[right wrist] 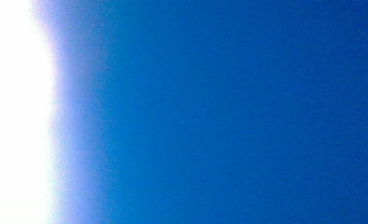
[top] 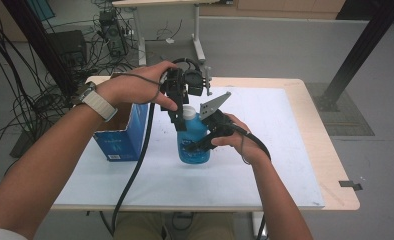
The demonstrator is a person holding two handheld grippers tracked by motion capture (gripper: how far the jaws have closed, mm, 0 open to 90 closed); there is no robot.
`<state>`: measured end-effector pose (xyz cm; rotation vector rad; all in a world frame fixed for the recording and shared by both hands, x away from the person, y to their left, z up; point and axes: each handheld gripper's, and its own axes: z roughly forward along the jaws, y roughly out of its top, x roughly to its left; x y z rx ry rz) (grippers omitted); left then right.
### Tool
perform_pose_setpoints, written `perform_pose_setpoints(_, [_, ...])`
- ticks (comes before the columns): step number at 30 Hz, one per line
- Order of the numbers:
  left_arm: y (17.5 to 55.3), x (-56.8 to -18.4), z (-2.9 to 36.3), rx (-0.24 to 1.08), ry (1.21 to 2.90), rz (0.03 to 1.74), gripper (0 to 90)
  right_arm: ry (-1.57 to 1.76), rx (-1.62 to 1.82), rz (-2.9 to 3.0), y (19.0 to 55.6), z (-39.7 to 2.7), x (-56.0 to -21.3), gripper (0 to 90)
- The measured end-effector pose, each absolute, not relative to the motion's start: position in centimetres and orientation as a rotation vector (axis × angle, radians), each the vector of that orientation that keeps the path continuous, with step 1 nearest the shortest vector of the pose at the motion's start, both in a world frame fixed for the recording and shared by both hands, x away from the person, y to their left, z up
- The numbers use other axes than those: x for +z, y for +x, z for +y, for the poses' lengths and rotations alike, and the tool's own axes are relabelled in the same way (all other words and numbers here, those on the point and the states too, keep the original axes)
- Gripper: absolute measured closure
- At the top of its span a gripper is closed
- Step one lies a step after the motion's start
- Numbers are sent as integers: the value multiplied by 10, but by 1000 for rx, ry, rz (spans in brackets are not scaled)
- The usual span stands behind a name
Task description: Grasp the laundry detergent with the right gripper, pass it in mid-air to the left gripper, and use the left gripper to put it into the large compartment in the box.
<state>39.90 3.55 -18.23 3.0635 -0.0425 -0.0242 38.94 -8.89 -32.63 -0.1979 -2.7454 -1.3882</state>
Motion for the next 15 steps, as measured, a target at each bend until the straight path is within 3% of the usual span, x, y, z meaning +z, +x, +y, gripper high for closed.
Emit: perform_pose_setpoints(15, [400,-185,35,-16,3058,-45,74,-211,-1392,-2735,388,-90,-324,432])
